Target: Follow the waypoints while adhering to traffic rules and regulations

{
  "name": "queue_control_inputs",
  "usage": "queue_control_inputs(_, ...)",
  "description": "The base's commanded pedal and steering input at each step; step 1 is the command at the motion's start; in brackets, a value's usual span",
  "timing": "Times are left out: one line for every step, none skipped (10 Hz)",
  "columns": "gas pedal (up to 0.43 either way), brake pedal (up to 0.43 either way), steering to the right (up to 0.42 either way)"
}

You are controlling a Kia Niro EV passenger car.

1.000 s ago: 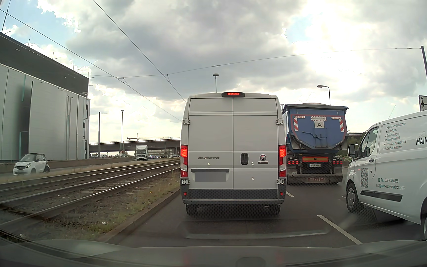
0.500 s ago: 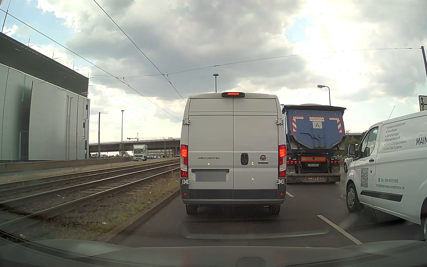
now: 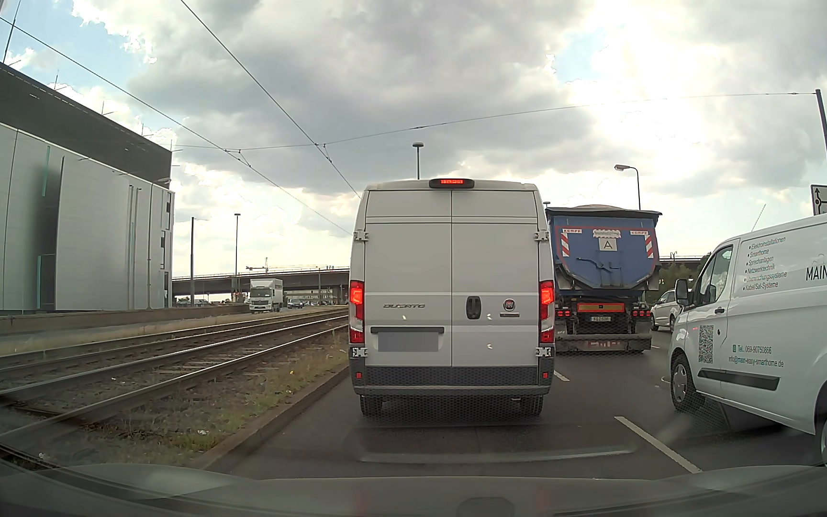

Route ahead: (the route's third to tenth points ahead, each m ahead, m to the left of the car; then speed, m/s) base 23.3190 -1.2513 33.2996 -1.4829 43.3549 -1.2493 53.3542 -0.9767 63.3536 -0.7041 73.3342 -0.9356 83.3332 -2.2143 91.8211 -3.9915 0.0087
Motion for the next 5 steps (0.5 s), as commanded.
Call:
queue_control_inputs(0.0,0.177,-0.009)
queue_control_inputs(0.0,0.177,-0.009)
queue_control_inputs(0.0,0.177,-0.009)
queue_control_inputs(0.0,0.177,-0.009)
queue_control_inputs(0.0,0.171,-0.009)
